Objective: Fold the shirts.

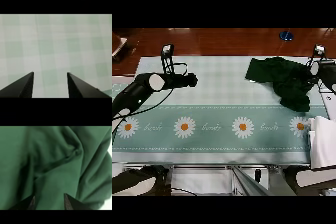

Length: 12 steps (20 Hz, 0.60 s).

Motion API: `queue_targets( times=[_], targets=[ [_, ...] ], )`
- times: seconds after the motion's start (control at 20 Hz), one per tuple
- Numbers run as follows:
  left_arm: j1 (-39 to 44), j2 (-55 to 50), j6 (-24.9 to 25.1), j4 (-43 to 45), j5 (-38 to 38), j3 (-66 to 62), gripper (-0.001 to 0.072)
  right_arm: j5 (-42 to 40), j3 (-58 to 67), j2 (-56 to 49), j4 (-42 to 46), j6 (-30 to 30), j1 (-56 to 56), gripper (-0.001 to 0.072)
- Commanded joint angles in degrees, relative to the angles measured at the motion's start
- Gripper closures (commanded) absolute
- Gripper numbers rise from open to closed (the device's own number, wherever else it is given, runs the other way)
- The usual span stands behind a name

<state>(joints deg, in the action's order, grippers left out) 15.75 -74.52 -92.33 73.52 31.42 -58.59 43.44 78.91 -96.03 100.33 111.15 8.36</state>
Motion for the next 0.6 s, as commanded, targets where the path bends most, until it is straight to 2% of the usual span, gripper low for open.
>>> queue_targets(
  times=[0.0,0.15,0.2,0.25,0.3,0.35,0.55],
  targets=[
    [0.0,-0.5,0.1,0.0,-0.3,0.0,0.0200,5.0,6.0,-7.7,-5.6,-6.0,1.8,0.0296],
    [0.0,-0.7,0.1,-1.3,0.2,0.0,0.0201,6.3,6.3,-9.5,-12.4,-9.6,1.6,0.0334],
    [0.0,-0.6,0.1,-1.5,1.6,0.0,0.0201,7.9,6.3,-9.6,-13.2,-9.8,1.6,0.0410],
    [-0.1,-0.5,0.1,-1.5,3.5,-0.1,0.0201,10.0,6.3,-9.6,-13.7,-10.8,1.6,0.0514],
    [-0.5,-0.4,0.3,-1.4,6.8,-0.6,0.0201,12.3,6.3,-9.3,-15.6,-14.1,1.7,0.0649],
    [-1.3,-0.3,1.5,-1.4,11.0,-1.7,0.0200,14.3,6.3,-8.7,-18.5,-17.9,1.7,0.0691],
    [-8.1,3.1,1.9,4.1,28.6,-5.2,0.0200,15.7,6.3,-0.3,-32.4,-27.1,1.7,0.0691]
  ],
)
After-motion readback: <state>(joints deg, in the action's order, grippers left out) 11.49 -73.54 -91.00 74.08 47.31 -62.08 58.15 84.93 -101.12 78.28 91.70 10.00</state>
